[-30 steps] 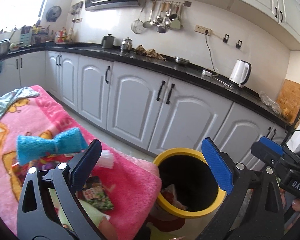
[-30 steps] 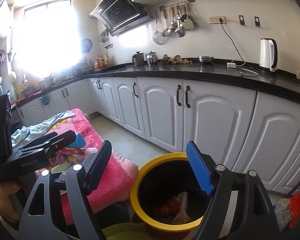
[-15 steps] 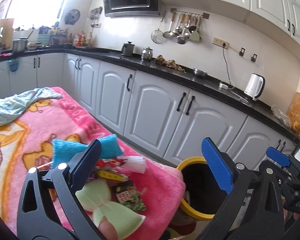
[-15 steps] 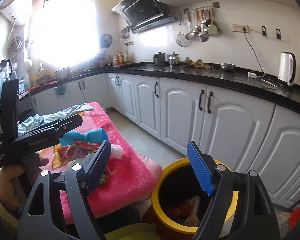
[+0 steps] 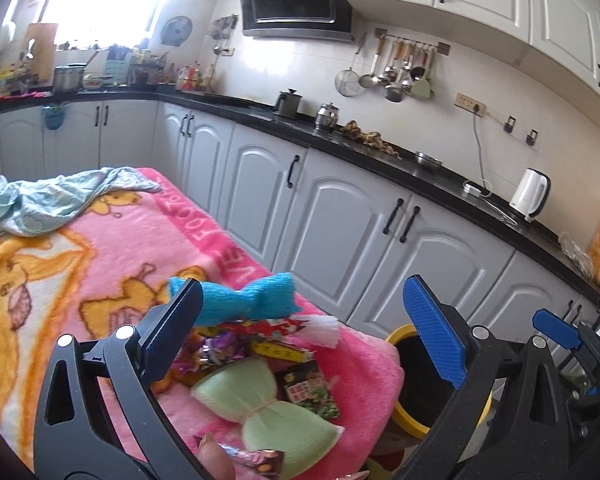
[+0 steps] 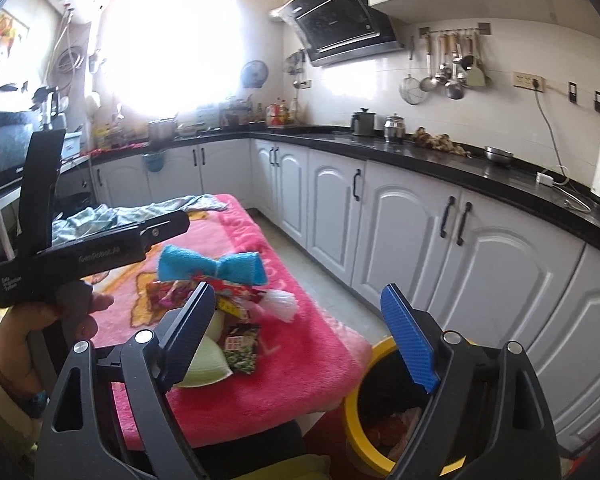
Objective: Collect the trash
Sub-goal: 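Grasp the blue towel with the left tool while the right tool grasps the red wrapper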
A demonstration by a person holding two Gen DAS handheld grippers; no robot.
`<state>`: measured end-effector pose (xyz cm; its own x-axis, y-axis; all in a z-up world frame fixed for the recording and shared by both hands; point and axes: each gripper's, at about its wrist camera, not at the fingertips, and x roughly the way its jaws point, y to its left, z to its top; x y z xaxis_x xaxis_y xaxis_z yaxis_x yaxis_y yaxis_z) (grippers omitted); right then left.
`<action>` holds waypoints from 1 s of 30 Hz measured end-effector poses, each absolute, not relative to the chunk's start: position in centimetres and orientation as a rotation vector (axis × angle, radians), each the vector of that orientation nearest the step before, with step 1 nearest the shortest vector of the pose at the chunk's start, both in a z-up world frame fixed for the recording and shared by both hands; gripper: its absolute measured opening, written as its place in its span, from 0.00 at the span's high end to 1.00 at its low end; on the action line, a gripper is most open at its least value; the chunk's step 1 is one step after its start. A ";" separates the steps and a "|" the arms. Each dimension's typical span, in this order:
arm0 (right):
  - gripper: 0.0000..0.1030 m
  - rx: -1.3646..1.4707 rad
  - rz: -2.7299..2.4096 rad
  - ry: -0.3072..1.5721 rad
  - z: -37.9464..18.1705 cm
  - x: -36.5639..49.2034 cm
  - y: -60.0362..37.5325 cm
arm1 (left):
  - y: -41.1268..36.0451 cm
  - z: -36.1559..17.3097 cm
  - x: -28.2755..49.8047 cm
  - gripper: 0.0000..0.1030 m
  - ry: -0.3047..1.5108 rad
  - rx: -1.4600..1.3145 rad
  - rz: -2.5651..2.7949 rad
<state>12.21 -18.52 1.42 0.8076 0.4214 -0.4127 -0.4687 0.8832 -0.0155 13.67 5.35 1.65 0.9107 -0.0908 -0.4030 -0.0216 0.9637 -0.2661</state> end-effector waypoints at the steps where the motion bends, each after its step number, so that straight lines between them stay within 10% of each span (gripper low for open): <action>1: 0.20 -0.124 0.486 0.416 1.3 12.3 -18.1 | 5.6 1.6 13.7 0.11 0.429 -0.273 -0.031; 23: 0.20 -0.267 0.652 0.531 -4.0 18.2 -8.0 | 15.6 -3.3 16.3 0.11 0.584 -0.547 0.033; 30: 0.20 -0.358 0.711 0.545 -6.2 20.8 -4.5 | 16.2 -4.5 18.4 0.25 0.653 -0.622 -0.027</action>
<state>20.75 -4.48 -6.20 0.6292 0.5156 -0.5816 -0.6958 0.7071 -0.1258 18.39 16.21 -4.48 0.8008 -0.2131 -0.5598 -0.1658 0.8192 -0.5490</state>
